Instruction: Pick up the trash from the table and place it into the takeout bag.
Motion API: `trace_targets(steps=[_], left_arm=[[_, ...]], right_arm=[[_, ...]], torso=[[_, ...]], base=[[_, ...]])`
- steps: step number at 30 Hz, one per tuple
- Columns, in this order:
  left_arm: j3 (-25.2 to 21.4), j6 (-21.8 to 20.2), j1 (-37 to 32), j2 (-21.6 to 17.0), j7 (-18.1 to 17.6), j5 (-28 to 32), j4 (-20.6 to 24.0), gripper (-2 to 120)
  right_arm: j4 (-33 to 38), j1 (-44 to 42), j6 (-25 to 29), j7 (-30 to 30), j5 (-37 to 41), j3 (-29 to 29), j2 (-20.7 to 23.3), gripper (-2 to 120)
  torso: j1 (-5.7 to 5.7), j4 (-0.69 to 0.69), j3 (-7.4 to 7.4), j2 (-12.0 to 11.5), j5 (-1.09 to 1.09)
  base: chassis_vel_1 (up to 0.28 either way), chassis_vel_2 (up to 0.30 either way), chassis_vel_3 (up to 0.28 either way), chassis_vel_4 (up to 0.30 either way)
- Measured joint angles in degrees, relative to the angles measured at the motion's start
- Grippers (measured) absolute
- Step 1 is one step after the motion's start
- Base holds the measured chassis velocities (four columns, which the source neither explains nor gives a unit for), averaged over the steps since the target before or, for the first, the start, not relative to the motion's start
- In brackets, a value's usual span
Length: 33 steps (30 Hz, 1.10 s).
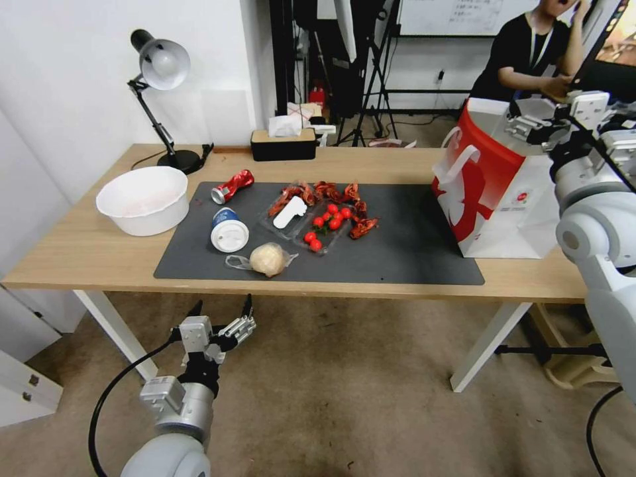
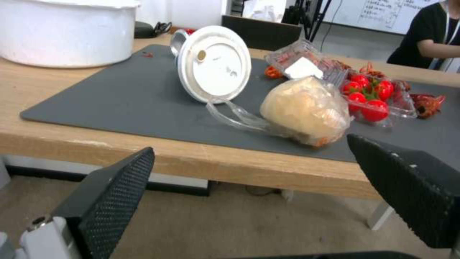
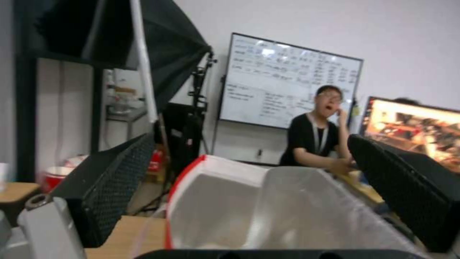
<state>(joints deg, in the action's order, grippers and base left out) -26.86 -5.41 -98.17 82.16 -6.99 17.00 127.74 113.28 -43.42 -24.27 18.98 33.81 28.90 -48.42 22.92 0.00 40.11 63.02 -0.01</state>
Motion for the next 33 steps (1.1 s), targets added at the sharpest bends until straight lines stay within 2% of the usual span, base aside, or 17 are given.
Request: trace_targets(steps=[10, 23, 26, 33], left_arm=[[0.2, 0.3, 0.1, 0.2, 0.0, 0.0, -0.1, 100], [0.2, 1.0, -0.4, 0.1, 0.0, -0.1, 0.8, 100], [0.2, 1.1, -0.6, 0.0, 0.1, -0.1, 1.0, 100], [0.2, 1.2, -0.6, -0.1, 0.1, -0.2, 1.1, 100]], right_arm=[[4.7, -6.3, 6.2, -2.1, 3.5, 0.5, -2.2, 100], [12.2, -16.5, 9.3, -3.5, 3.5, 2.2, -4.8, 100], [15.5, -21.9, 9.9, -3.7, 1.6, 2.5, -6.6, 100], [18.3, -28.4, 12.5, -3.9, -3.2, 1.9, -11.0, 100]], torso=[[0.0, 0.0, 0.0, 0.0, 0.01], [0.0, -0.01, 0.0, 0.0, 0.01], [0.0, -0.01, -0.01, 0.0, 0.0], [0.0, 0.0, -0.01, 0.0, 0.01]], base=[[0.0, 0.0, 0.0, 0.0], [0.0, 0.0, 0.0, 0.0], [0.0, 0.0, 0.0, 0.0], [0.0, 0.0, 0.0, 0.0]])
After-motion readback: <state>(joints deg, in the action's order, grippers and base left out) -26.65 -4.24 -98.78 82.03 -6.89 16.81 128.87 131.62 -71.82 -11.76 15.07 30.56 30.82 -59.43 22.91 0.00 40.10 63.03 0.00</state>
